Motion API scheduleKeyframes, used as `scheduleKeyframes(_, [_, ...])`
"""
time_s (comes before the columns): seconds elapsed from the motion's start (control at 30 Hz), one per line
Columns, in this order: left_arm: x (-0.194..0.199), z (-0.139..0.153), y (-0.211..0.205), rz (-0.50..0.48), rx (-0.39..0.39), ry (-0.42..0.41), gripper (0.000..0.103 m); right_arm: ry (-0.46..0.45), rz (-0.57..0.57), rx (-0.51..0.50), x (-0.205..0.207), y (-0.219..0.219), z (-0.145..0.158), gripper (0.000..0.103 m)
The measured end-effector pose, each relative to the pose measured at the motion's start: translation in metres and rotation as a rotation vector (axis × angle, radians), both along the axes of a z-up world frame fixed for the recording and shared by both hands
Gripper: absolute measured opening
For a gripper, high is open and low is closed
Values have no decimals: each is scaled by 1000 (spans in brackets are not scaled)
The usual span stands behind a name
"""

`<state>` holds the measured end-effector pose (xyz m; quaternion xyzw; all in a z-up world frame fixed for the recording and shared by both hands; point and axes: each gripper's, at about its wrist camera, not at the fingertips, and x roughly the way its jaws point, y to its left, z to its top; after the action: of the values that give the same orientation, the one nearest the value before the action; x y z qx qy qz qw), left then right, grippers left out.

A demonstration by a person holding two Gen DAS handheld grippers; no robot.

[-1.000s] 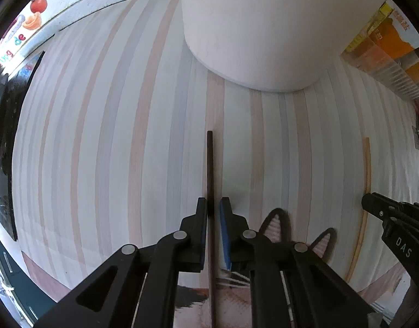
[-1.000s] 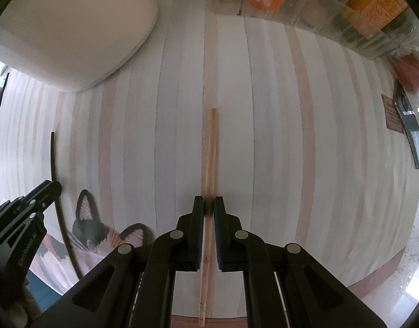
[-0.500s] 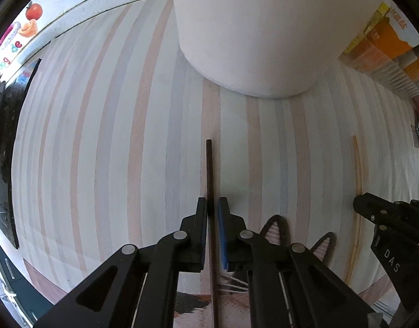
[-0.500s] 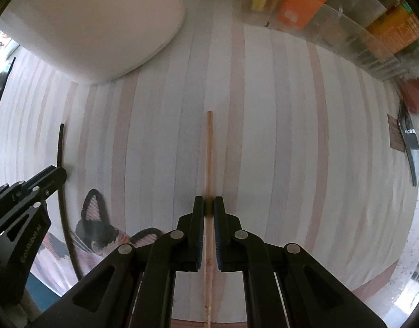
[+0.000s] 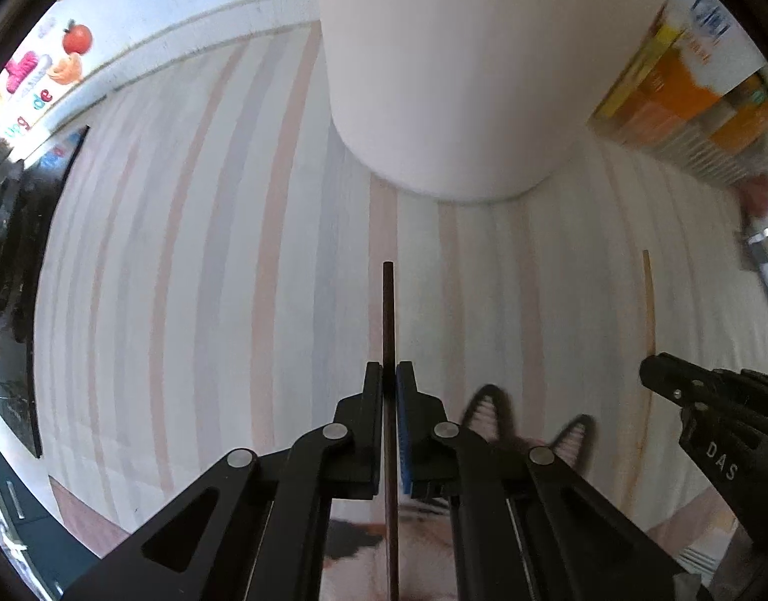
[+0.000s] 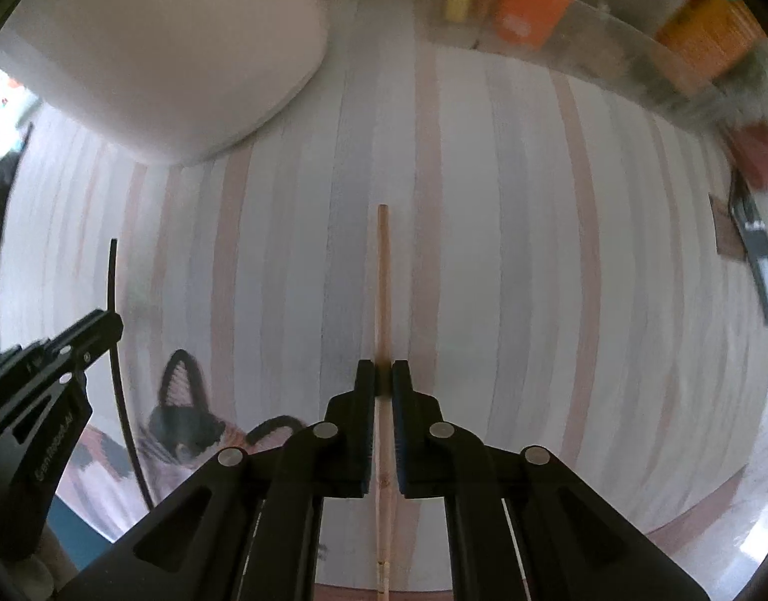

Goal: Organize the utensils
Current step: 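Lift both chopsticks and carry them over the cream holder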

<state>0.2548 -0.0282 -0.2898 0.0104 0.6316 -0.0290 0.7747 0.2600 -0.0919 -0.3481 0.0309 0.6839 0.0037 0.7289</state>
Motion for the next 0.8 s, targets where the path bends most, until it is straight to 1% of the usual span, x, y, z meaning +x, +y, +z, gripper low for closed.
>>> scheduleKeyframes(0.2, [-18,57,-7,-17,-68,-113,2,-111,-4,57,-19,2,45,7])
scheduleKeyframes(0.33, [-25,111,-7,-26,-101,-217,2,-186,-11,94,-33,4,78,7])
scheduleKeyframes(0.37, [-25,124,-7,-26,-112,-242,2,-205,-11,103,-34,-3,88,7])
scheduleKeyframes(0.4, [-25,138,-3,-33,-129,-280,2,-231,-16,114,-36,-4,101,7])
scheduleKeyframes(0.5, [-21,175,-3,-50,-145,-374,2,-322,-36,149,-40,-19,142,7])
scheduleKeyframes(0.53, [-20,185,-3,-50,-151,-403,2,-342,-42,156,-38,-26,156,7])
scheduleKeyframes(0.6, [-17,201,-5,-65,-161,-448,2,-411,-59,172,-32,-32,187,7])
scheduleKeyframes(0.63, [-14,214,-8,-72,-169,-478,2,-440,-66,178,-29,-35,202,7])
scheduleKeyframes(0.8, [-2,263,-4,-116,-217,-554,2,-574,-88,200,-2,-47,273,7])
